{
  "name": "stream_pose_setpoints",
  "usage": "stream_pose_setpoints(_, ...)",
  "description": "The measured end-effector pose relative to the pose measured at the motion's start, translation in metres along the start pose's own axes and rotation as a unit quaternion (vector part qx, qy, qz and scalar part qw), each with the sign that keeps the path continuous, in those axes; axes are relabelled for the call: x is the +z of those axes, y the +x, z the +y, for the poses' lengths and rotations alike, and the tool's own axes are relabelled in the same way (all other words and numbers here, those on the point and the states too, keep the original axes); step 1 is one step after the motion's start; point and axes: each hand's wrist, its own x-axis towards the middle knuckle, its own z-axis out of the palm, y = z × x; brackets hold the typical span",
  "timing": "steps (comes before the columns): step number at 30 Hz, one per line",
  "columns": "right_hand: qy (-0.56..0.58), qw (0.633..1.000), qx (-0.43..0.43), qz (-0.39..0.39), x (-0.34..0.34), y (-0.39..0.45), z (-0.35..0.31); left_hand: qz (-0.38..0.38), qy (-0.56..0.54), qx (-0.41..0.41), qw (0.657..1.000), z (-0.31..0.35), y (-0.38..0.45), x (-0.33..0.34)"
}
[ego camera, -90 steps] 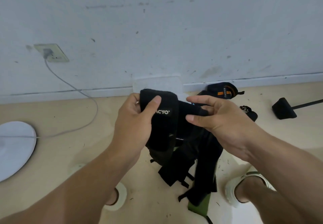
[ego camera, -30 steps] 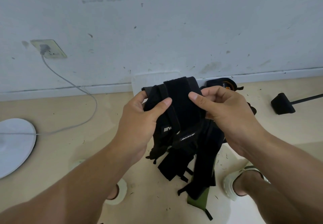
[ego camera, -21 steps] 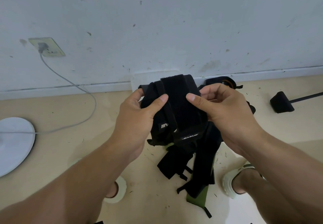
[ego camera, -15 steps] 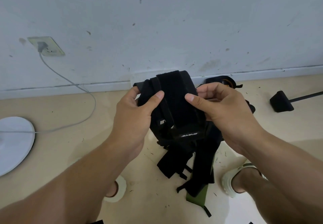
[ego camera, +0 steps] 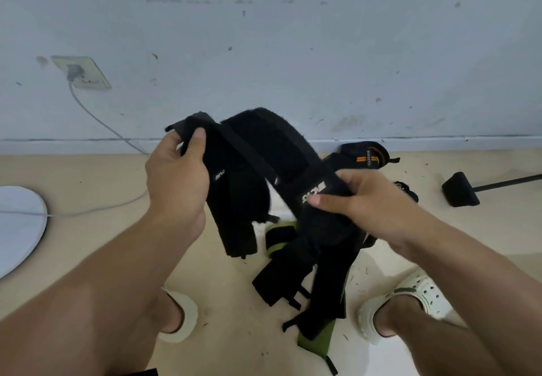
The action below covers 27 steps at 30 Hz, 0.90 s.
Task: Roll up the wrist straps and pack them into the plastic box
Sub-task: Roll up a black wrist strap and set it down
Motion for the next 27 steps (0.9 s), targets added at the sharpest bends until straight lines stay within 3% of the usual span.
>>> stream_pose_setpoints(3,-0.019,0.996,-0.047,0.077,-0.013,0.0,-0.004,0.05,0.019,0.05,0.997,0.002,0.003,-0.002)
stream_pose_setpoints(5,-0.041,0.993,-0.081,0.077,-0.017,-0.001,-0.005,0.046,0.02,0.072,0.996,0.003,0.001,-0.001)
stream_pose_setpoints(7,-0.113,0.987,-0.116,0.025,-0.016,-0.002,-0.004,0.014,0.045,0.089,0.995,0.002,-0.003,0.001)
stream_pose_setpoints(11,-0.176,0.954,-0.154,-0.186,-0.006,-0.005,-0.002,-0.102,0.113,0.097,0.984,-0.004,-0.016,0.009)
stream_pose_setpoints(14,-0.157,0.942,-0.177,-0.238,0.001,-0.011,-0.004,-0.212,0.162,0.09,0.96,-0.013,-0.025,0.015)
stream_pose_setpoints(16,-0.141,0.946,-0.221,-0.191,0.001,-0.012,-0.007,-0.277,0.174,0.073,0.942,-0.016,-0.033,0.017)
stream_pose_setpoints(18,-0.129,0.952,-0.263,-0.092,-0.003,-0.01,-0.008,-0.331,0.182,0.055,0.924,-0.016,-0.038,0.018)
stream_pose_setpoints(21,-0.134,0.954,-0.265,0.026,-0.015,-0.007,-0.01,-0.383,0.179,0.019,0.906,-0.012,-0.042,0.018)
stream_pose_setpoints(27,-0.111,0.958,-0.26,0.044,-0.02,-0.008,-0.011,-0.443,0.176,0.015,0.879,-0.013,-0.05,0.017)
